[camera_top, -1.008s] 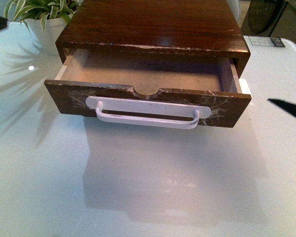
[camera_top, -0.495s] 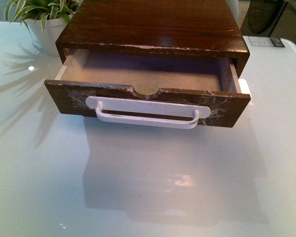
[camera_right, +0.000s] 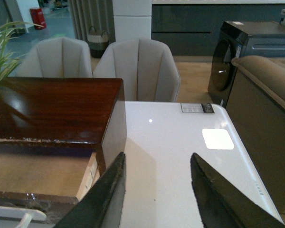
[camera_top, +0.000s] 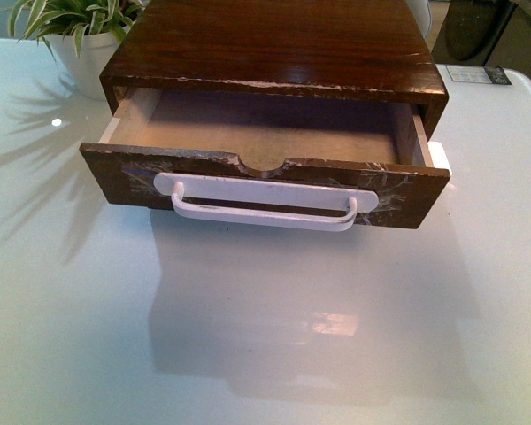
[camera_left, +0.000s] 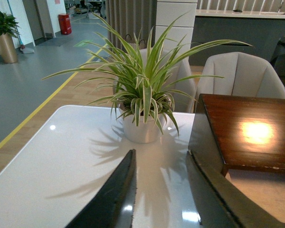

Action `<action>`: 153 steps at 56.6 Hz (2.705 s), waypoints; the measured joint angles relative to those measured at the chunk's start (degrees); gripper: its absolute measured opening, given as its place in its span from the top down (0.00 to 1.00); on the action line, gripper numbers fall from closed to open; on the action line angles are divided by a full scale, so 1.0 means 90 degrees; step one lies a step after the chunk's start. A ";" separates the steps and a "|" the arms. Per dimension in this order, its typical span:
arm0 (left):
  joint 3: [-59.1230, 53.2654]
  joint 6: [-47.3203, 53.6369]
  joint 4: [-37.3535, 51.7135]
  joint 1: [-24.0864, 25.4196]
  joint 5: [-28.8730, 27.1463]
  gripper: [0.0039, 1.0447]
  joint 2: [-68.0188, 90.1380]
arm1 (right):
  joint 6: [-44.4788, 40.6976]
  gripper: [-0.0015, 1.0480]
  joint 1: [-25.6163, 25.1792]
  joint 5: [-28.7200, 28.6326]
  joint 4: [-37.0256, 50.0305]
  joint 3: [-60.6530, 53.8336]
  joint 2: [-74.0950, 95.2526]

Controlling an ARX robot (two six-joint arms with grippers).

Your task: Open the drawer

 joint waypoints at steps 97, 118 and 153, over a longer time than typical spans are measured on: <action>-0.1387 0.0066 -0.4396 -0.1506 -0.1477 0.98 -0.5850 | 0.0092 0.98 -0.0253 -0.0136 -0.3475 -0.0860 -0.4461; -0.1387 0.0063 -0.4427 -0.1506 -0.1477 0.87 -0.5897 | 0.0090 0.98 -0.0253 -0.0136 -0.3475 -0.0860 -0.4466; -0.1387 0.0080 -0.4427 -0.1506 -0.1477 0.08 -0.5897 | 0.0095 0.09 -0.0253 -0.0136 -0.3475 -0.0860 -0.4466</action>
